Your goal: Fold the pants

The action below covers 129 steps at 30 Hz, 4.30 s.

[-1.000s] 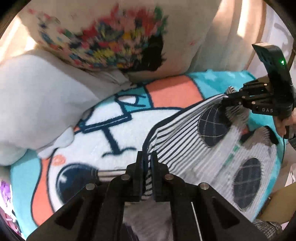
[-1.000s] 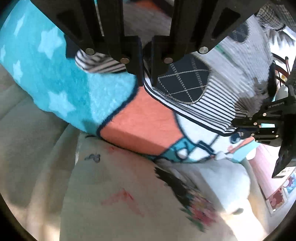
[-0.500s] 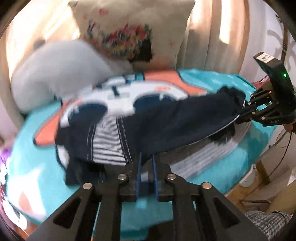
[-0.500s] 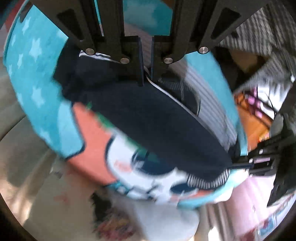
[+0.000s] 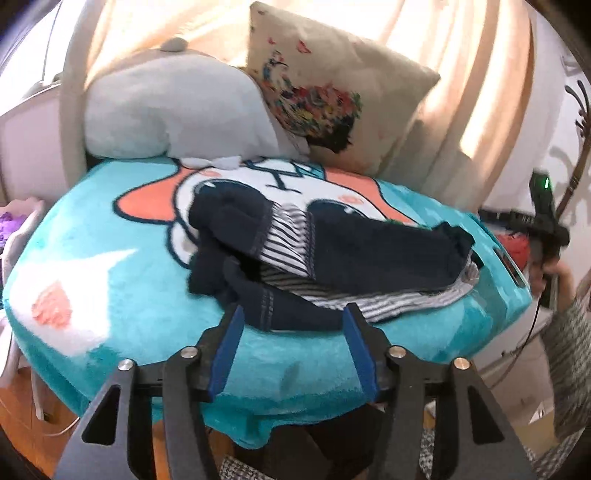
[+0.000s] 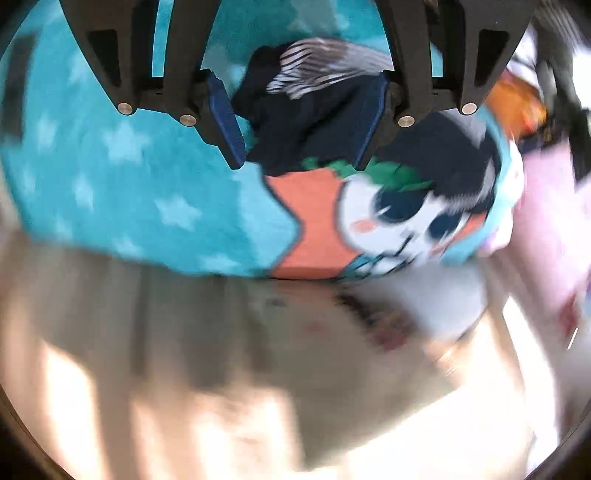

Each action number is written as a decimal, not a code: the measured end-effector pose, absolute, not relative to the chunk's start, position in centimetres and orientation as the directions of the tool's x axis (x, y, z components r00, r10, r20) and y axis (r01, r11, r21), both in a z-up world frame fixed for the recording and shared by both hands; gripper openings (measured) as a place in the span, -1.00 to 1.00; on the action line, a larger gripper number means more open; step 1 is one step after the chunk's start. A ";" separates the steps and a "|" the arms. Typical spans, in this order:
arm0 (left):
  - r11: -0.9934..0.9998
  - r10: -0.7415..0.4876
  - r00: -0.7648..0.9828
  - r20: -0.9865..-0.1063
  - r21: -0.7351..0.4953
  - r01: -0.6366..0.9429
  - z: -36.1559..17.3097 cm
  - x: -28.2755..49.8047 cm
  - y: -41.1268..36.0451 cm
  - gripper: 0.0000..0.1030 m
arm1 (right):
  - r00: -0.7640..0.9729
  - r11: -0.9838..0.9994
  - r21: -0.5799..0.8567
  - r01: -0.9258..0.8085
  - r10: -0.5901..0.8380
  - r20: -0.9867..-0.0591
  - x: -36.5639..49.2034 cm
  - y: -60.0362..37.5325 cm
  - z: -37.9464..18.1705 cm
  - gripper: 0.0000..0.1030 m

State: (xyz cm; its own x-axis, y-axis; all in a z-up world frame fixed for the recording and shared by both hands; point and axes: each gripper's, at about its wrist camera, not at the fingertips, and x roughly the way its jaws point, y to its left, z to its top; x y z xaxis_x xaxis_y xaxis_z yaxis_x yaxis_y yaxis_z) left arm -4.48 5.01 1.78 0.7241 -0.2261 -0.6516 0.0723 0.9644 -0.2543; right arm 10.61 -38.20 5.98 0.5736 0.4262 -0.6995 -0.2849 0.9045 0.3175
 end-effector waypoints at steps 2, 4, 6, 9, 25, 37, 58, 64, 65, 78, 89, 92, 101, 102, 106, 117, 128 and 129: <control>0.963 -0.216 0.727 -0.652 -0.266 0.048 1.8 -4.3 5.6 0.15 | 0.586 0.904 0.384 -0.185 0.416 -0.695 10.8 -39.5 3.8 0.24; 0.960 -0.210 0.731 -0.650 -0.278 0.028 1.8 -4.5 6.1 0.15 | 0.615 0.895 0.425 -0.136 0.413 -0.672 10.0 -40.0 2.4 0.19; 0.957 -0.206 0.730 -0.651 -0.289 0.013 1.6 -4.5 6.4 0.15 | 0.652 0.882 0.452 -0.135 0.423 -0.630 9.3 -40.0 2.3 0.15; 0.948 -0.214 0.729 -0.650 -0.319 -0.006 1.5 -4.3 6.8 0.15 | 0.668 0.860 0.491 -0.139 0.447 -0.594 8.9 -39.0 2.1 0.15; 0.902 -0.248 0.714 -0.655 -0.424 -0.077 1.8 -1.1 9.1 0.15 | 0.693 0.905 0.420 0.068 0.260 -0.672 4.9 -40.3 -0.1 -0.89; 0.875 -0.285 0.665 -0.690 -0.471 -0.113 0.2 5.9 8.6 0.19 | 0.771 0.855 0.516 0.053 0.293 -0.565 3.5 -41.3 1.3 -0.37; 0.753 -0.401 0.583 -0.707 -0.617 -0.230 -3.4 1.2 11.1 -0.74 | 0.758 0.832 0.555 0.020 0.349 -0.551 3.3 -40.2 0.1 0.29; 0.802 -0.322 0.698 -0.640 -0.576 -0.159 0.0 -1.8 12.4 -0.49 | 0.761 0.800 0.599 -0.015 0.398 -0.512 4.1 -40.5 -0.2 0.55; 0.800 -0.315 0.709 -0.632 -0.578 -0.160 0.3 -2.2 12.8 -0.42 | 0.751 0.798 0.602 -0.018 0.408 -0.519 4.6 -40.3 -0.6 0.55; 0.832 -0.288 0.730 -0.620 -0.539 -0.130 1.8 -2.3 10.7 -0.29 | 0.636 0.721 0.692 -0.042 0.553 -0.538 8.3 -37.3 -4.0 -0.61; 0.894 -0.279 0.712 -0.644 -0.445 -0.052 4.1 2.5 3.8 -0.17 | 0.701 0.746 0.664 0.055 0.445 -0.558 7.2 -41.4 -3.2 -0.66; 0.918 -0.255 0.714 -0.653 -0.396 -0.034 4.5 4.9 1.7 -0.03 | 0.694 0.751 0.657 0.070 0.436 -0.572 7.1 -41.4 -3.4 -0.66; 0.939 -0.169 0.617 -0.769 -0.317 -0.138 -1.8 7.3 3.3 -0.10 | 0.805 0.792 0.596 0.131 0.266 -0.531 3.6 -43.8 0.7 0.02; 0.948 -0.152 0.625 -0.766 -0.291 -0.127 -1.9 6.8 3.1 -0.10 | 0.820 0.798 0.593 0.106 0.267 -0.506 3.2 -43.6 1.6 0.02; 0.973 -0.088 0.651 -0.754 -0.206 -0.108 -2.3 5.3 1.9 -0.10 | 0.742 0.755 0.641 -0.138 0.508 -0.438 5.6 -38.4 4.3 0.11; 0.985 -0.044 0.703 -0.710 -0.148 -0.088 -2.7 4.1 0.9 -0.08 | 0.334 0.792 0.444 -0.419 0.589 -0.735 15.6 -17.6 -0.5 -0.44; 0.991 0.019 0.695 -0.719 -0.076 -0.106 0.4 1.2 0.1 0.14 | 0.544 0.830 0.470 -0.299 0.553 -0.631 13.6 -21.6 1.3 -0.12; 0.992 0.046 0.700 -0.713 -0.051 -0.117 0.8 1.0 -0.1 0.16 | 0.592 0.844 0.457 -0.282 0.528 -0.609 11.6 -23.2 1.9 -0.04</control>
State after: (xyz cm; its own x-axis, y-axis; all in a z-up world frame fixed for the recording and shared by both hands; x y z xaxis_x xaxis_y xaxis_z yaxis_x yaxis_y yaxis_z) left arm 0.99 -0.15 0.77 0.7001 0.0459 -0.7125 -0.1173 0.9918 -0.0514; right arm 11.63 -23.25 1.90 0.5915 0.5280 -0.6094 -0.2823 0.8435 0.4569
